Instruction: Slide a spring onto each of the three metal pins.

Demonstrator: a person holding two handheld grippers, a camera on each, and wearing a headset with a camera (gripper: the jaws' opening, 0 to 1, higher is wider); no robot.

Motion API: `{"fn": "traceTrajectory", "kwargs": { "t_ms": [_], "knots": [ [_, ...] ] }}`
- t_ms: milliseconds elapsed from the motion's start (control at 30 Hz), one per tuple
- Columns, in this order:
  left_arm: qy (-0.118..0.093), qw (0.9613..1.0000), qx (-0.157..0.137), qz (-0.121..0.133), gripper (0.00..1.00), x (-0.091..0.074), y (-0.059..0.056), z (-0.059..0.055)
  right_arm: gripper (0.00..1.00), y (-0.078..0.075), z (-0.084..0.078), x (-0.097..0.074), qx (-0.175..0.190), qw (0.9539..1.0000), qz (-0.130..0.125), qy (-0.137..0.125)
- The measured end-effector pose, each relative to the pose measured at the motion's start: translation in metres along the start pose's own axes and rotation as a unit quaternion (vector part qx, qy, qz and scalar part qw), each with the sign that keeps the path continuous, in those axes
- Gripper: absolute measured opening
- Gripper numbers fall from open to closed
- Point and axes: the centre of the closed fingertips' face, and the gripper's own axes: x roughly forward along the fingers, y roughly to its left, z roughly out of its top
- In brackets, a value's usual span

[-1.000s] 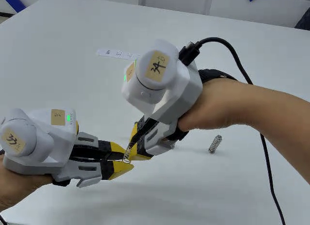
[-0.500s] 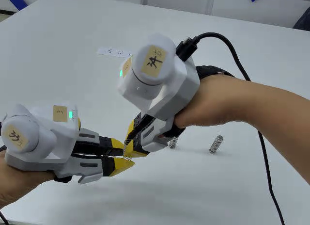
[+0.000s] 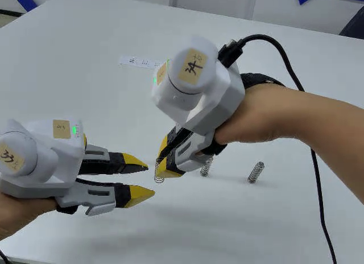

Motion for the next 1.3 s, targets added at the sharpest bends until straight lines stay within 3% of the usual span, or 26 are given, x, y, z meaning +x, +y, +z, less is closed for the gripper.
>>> {"fn": "traceTrajectory", "kwargs": {
  "t_ms": [600, 900, 1067, 1300],
  "knots": [
    [-0.009, 0.9991, -0.023, 0.034, 0.44, -0.013, 0.008, -0.004, 0.12, -0.044, -0.013, -0.002, 0.022, 0.9988, -0.044, 0.004],
    [-0.007, 0.9984, -0.033, 0.045, 0.48, -0.018, 0.009, -0.008, 0.12, -0.07, -0.007, 0.002, 0.03, 0.9964, -0.077, -0.015],
    [-0.008, 0.9981, -0.035, 0.05, 0.49, -0.02, 0.01, -0.009, 0.12, -0.088, -0.012, 0.01, 0.037, 0.9956, -0.085, -0.017],
    [-0.005, 0.9978, -0.04, 0.052, 0.51, -0.021, 0.01, -0.011, 0.12, -0.096, -0.016, 0.019, 0.052, 0.9949, -0.084, -0.02]
  ]
}}
